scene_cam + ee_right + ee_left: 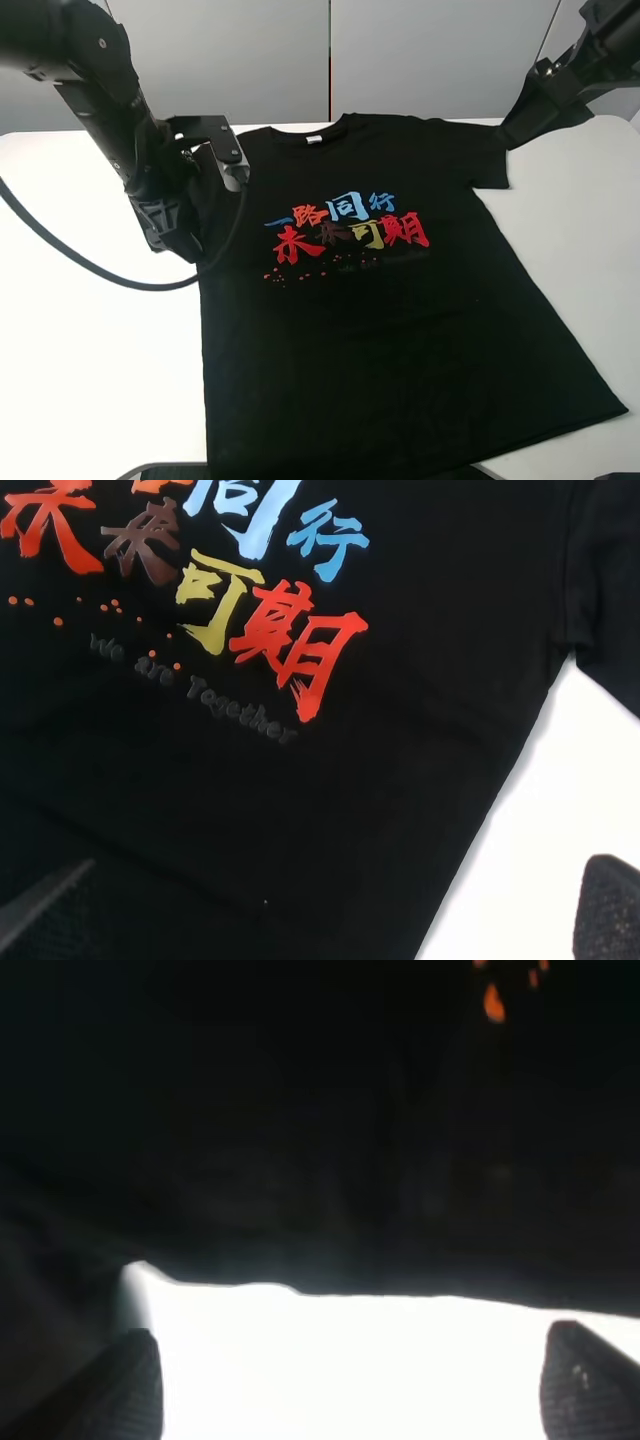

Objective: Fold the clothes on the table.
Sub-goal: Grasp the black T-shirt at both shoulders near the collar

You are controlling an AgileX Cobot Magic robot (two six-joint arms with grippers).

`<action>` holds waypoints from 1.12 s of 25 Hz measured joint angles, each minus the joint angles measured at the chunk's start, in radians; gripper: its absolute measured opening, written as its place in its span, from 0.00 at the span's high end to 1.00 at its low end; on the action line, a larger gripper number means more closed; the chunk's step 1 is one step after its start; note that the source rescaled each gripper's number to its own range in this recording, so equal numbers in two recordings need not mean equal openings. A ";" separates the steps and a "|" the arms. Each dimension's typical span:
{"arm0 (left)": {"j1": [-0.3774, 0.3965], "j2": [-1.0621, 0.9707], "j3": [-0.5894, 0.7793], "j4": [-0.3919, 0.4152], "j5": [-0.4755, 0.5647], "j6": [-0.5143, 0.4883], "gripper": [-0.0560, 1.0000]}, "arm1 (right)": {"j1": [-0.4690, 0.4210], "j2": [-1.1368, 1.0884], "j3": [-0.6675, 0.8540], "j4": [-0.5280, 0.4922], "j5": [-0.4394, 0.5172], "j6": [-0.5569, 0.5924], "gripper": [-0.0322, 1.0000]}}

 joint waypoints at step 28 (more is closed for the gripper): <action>-0.072 0.193 -0.035 0.101 -0.100 -0.050 0.02 | 0.000 0.000 0.000 0.047 0.012 -0.009 0.00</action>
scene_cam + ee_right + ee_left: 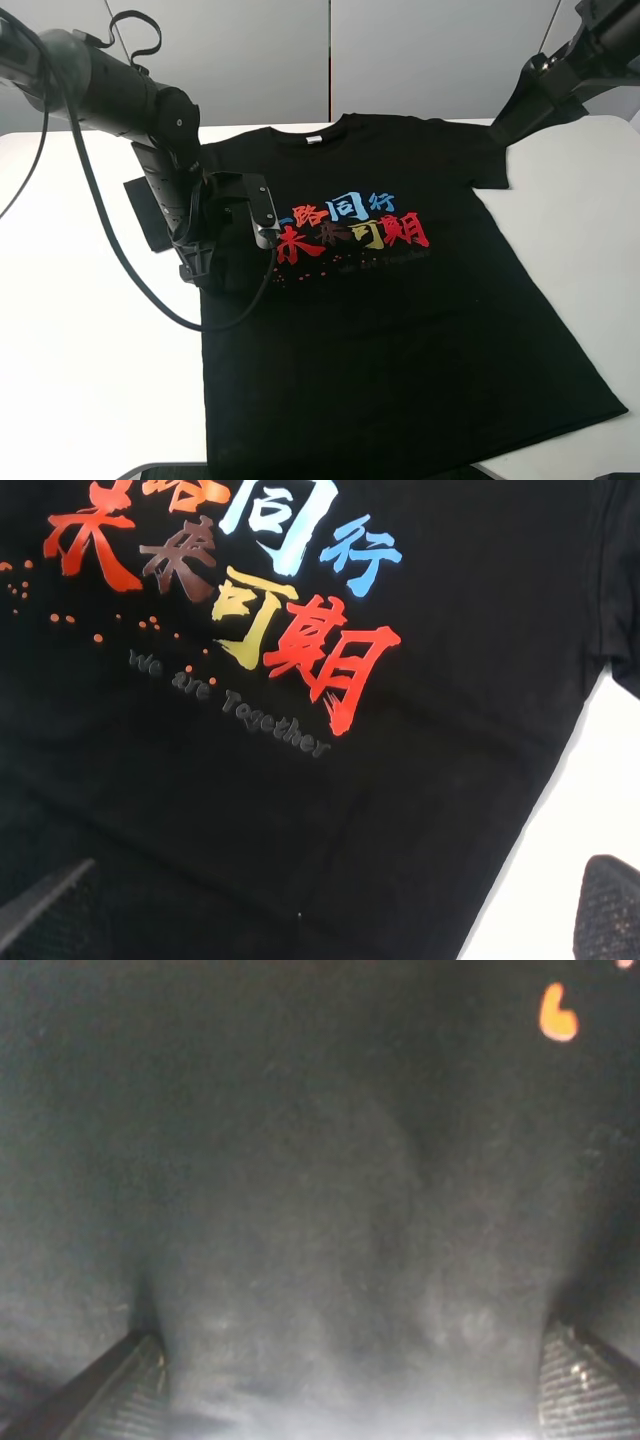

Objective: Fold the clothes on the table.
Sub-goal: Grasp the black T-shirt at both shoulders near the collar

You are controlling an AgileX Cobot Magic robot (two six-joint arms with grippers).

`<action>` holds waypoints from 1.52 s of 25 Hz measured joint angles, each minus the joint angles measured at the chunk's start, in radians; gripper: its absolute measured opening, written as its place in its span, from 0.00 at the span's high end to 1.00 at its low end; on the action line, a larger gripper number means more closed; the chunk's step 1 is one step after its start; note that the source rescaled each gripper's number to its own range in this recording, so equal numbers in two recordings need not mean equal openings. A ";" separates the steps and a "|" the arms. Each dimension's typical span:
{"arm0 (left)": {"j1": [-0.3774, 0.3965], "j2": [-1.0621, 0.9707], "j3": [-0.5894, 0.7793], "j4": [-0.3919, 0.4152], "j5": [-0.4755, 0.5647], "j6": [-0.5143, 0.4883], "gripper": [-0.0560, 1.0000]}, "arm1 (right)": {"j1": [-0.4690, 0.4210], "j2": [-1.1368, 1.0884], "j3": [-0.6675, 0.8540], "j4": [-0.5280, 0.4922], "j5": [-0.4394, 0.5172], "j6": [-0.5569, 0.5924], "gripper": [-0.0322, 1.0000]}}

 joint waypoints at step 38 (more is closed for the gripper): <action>-0.004 0.027 -0.083 0.041 0.145 0.001 0.95 | 0.111 0.285 -0.189 -0.124 0.035 -0.041 0.00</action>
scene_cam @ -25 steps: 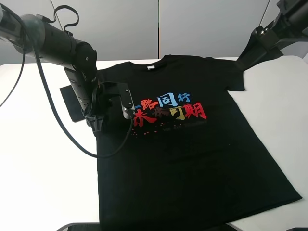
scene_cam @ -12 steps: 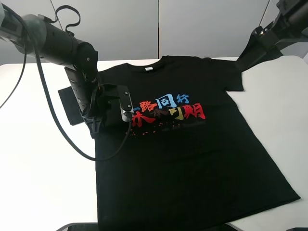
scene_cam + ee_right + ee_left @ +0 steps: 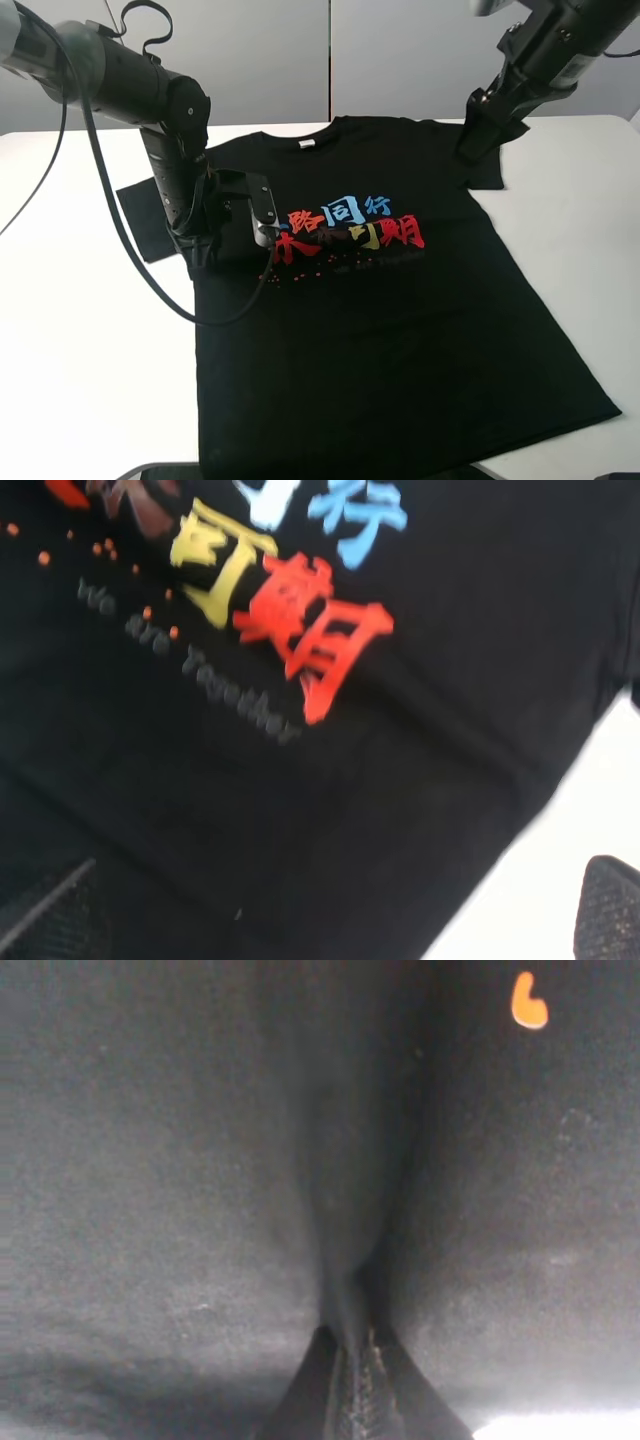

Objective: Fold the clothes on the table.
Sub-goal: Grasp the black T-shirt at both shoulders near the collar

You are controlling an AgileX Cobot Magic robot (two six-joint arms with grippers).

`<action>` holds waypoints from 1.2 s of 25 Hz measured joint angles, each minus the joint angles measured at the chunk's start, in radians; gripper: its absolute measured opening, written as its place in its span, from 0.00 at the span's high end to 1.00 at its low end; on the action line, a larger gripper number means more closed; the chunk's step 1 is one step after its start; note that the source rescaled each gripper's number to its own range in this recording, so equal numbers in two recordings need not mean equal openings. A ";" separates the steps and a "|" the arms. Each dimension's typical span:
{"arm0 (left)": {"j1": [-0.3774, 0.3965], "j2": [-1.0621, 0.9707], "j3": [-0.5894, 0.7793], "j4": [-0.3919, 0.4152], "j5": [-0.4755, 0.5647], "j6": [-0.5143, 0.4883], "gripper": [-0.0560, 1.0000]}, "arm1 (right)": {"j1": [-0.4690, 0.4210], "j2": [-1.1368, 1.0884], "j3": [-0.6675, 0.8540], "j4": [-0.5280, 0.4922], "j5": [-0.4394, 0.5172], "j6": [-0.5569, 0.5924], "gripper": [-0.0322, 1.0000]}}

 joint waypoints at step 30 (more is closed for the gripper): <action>0.000 0.000 -0.001 0.000 0.004 -0.002 0.95 | 0.023 0.404 -0.029 -0.188 -0.238 -0.286 0.00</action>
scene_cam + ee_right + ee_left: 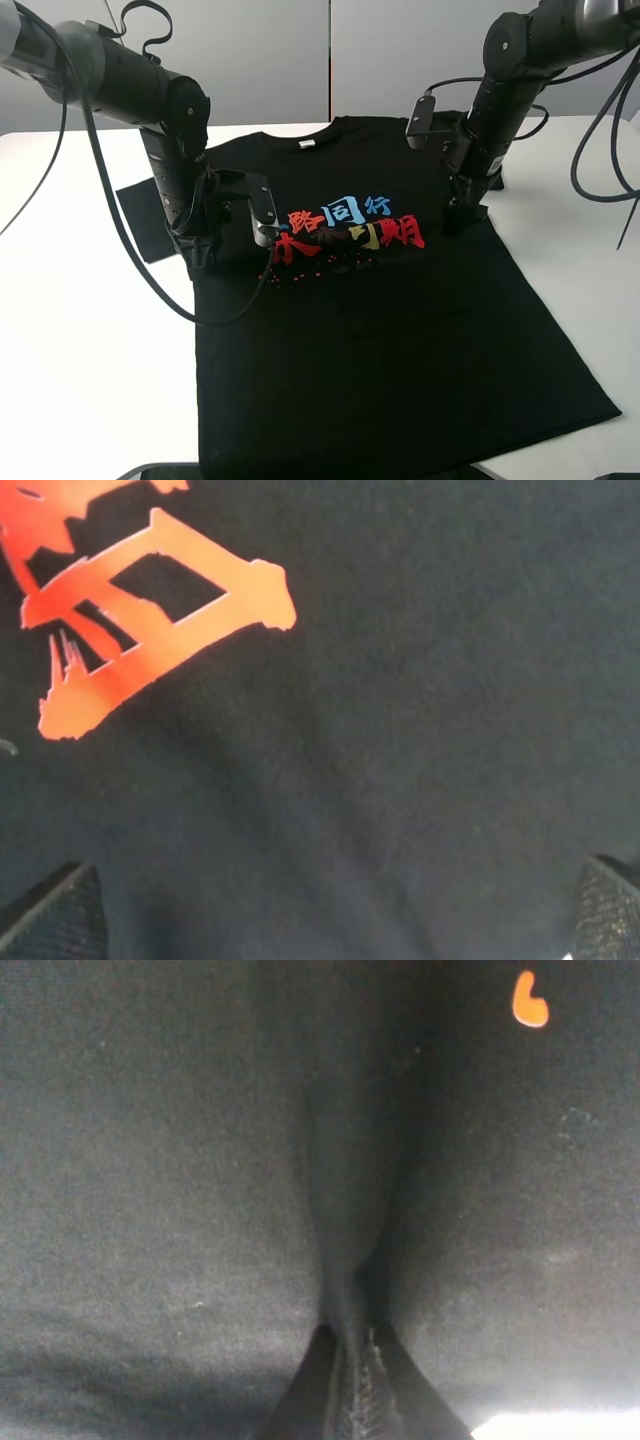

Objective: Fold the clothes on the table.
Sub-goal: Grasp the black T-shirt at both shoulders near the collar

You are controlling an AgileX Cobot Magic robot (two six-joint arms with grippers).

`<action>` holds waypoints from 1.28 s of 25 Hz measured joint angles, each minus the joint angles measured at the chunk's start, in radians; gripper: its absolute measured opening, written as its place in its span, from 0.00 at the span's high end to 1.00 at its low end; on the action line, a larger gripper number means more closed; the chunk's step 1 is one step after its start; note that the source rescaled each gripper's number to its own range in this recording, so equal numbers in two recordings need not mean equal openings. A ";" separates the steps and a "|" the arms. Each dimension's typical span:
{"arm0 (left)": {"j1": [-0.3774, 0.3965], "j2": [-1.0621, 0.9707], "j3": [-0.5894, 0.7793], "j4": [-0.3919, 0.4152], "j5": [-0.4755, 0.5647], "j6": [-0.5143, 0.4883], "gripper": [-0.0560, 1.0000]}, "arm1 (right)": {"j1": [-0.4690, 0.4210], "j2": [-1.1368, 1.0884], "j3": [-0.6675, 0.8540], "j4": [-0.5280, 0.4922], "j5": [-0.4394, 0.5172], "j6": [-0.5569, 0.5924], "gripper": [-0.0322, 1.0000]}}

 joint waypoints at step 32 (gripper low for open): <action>0.000 0.000 0.000 0.000 -0.041 0.000 0.95 | -0.054 0.005 0.109 0.056 -0.112 -0.093 0.25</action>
